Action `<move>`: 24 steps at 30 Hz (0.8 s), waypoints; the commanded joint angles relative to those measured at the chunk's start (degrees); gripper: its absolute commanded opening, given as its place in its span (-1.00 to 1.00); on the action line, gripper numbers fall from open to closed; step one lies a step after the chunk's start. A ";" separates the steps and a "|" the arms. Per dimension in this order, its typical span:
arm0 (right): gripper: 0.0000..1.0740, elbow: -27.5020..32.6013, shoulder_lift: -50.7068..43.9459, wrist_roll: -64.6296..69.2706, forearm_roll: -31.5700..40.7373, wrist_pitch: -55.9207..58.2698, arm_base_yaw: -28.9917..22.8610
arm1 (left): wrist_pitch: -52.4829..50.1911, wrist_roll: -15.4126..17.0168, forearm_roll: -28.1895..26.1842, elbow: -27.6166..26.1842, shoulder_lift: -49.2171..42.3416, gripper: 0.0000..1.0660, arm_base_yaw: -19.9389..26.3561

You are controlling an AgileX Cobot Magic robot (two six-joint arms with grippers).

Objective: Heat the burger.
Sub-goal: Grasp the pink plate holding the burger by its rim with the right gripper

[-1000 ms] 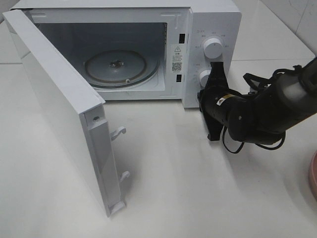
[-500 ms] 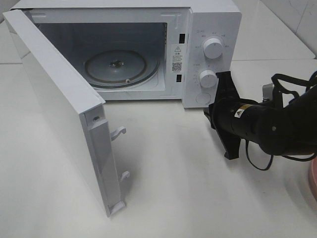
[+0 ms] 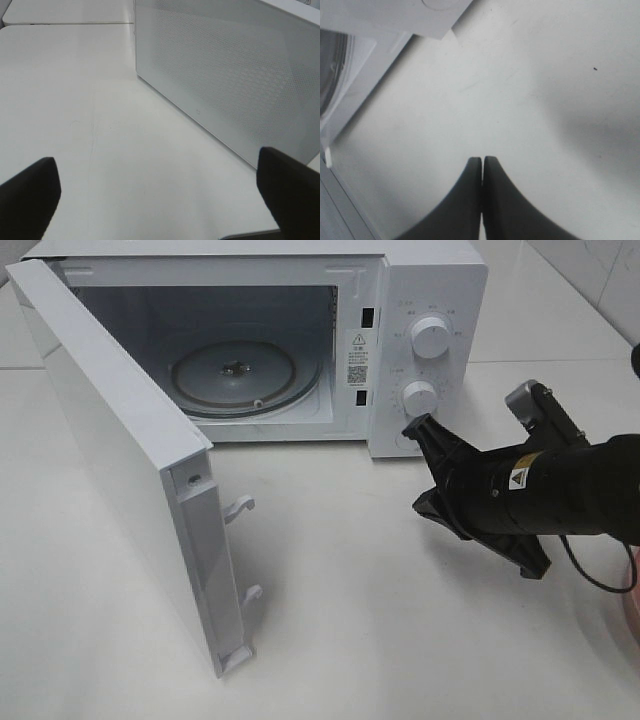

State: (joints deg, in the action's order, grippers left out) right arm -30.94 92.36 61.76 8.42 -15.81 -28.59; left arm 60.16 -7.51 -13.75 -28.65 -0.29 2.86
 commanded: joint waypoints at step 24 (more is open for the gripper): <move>-0.93 0.11 -19.02 -27.73 -18.79 45.09 0.23 | -0.80 0.11 0.00 0.06 -0.40 0.88 0.11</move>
State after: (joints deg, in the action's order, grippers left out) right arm -30.88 74.71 38.33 -9.80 24.81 -28.59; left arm 60.16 -7.51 -13.75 -28.65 -0.29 2.86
